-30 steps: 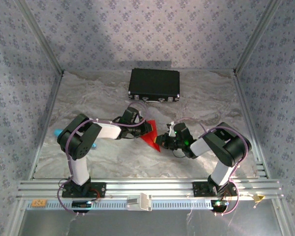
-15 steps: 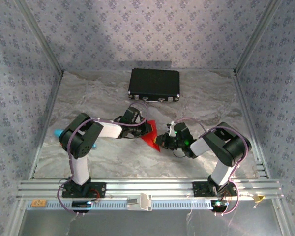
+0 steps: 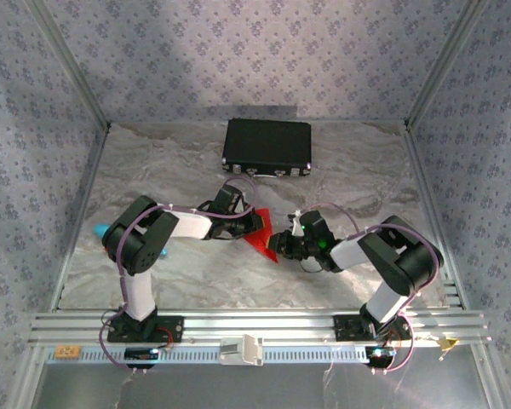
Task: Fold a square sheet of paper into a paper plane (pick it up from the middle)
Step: Fourth fold the wing at the center of the table.
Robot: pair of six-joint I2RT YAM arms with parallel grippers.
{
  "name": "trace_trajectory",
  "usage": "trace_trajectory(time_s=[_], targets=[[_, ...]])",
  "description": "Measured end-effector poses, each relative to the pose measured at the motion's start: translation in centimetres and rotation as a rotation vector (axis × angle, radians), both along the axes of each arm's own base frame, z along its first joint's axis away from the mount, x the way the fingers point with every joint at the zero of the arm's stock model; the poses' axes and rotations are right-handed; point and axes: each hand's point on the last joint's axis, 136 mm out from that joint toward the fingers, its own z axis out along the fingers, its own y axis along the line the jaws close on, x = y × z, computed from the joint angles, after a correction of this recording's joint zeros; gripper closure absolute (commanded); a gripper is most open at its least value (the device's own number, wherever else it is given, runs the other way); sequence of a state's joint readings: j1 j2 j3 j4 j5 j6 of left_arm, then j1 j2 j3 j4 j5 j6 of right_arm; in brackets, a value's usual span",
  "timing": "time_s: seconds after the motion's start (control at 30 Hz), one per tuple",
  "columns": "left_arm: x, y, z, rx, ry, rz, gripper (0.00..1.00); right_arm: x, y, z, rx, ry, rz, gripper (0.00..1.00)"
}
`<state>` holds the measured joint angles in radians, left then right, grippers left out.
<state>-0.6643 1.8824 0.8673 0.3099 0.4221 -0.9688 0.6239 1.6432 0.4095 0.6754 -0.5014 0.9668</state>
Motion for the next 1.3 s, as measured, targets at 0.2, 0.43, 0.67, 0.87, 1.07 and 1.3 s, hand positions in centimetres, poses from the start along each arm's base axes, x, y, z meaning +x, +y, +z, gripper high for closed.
trace_trajectory(time_s=[0.2, 0.43, 0.67, 0.87, 1.07, 1.3], targets=[[0.0, 0.0, 0.0, 0.0, 0.001, 0.0, 0.93, -0.4, -0.2, -0.2, -0.028, -0.002, 0.009, 0.85], [0.0, 0.0, 0.0, 0.0, 0.0, 0.0, 0.93, -0.8, -0.7, -0.7, -0.053, 0.003, 0.001, 0.9], [0.0, 0.0, 0.0, -0.001, 0.001, -0.001, 0.93, -1.1, -0.8, -0.5, -0.054, -0.001, 0.005, 0.85], [0.0, 0.0, -0.1, -0.001, 0.001, -0.001, 0.93, -1.8, -1.3, -0.7, -0.072, 0.01, 0.013, 0.91], [0.0, -0.1, 0.0, -0.003, 0.001, -0.002, 0.93, -1.9, -1.4, -0.8, -0.071, 0.01, 0.013, 0.92], [0.0, -0.1, 0.0, -0.003, 0.001, -0.002, 0.93, -2.0, -1.4, -0.6, -0.068, 0.007, 0.015, 0.85]])
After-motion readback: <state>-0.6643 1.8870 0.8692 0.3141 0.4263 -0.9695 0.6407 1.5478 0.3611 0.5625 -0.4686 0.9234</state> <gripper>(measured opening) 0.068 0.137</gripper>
